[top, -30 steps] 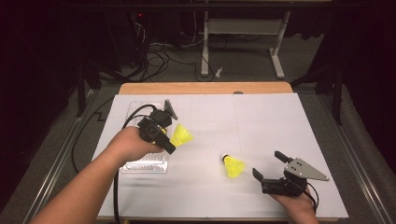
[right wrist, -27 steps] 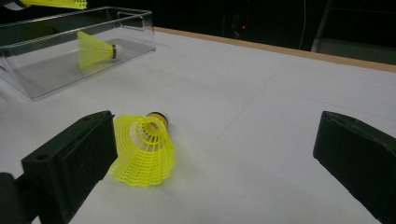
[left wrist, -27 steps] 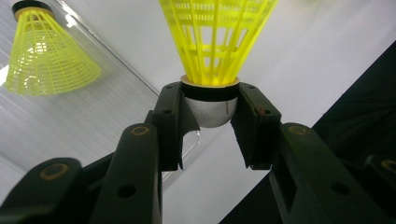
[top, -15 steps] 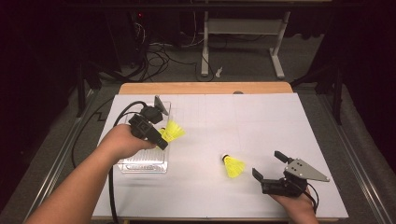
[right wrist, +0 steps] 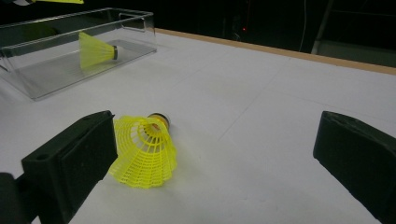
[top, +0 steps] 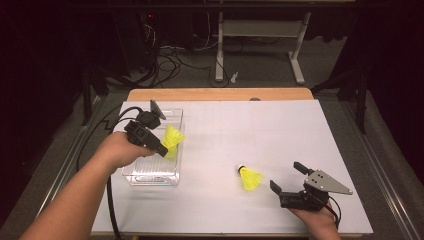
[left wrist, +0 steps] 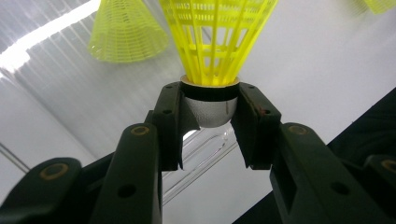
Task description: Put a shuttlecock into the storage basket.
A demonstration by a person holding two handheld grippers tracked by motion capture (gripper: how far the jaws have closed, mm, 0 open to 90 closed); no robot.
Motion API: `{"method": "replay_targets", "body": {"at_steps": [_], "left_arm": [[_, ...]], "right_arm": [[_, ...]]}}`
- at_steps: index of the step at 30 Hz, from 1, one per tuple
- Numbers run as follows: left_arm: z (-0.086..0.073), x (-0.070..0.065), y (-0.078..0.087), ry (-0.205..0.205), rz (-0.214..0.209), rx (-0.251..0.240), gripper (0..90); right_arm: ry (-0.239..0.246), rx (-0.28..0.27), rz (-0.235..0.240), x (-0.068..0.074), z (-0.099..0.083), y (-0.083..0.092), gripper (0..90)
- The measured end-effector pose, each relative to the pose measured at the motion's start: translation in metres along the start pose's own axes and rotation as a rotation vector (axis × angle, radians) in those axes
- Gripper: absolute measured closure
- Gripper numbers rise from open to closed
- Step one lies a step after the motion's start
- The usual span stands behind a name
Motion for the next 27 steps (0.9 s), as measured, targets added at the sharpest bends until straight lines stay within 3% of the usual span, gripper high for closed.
{"method": "replay_targets", "body": {"at_steps": [19, 27], "left_arm": [[-0.025, 0.047, 0.005, 0.117, 0.044, -0.004, 64.7], [-0.030, 0.055, 0.009, 0.138, 0.052, -0.012, 64.7]], "right_arm": [[-0.003, 0.002, -0.001, 0.000, -0.001, 0.000, 0.4], [-0.002, 0.005, 0.000, 0.000, -0.001, -0.001, 0.4]]}}
Point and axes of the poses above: each handheld gripper's, and its own axes: y roughly backward along the jaws, z roughly out of its top, x roughly to its left, the point moved 9 cm from there along -y, roughly forward along the jaws, and after that the axes turned 13 degrees about -x, right-handed, at the moved point
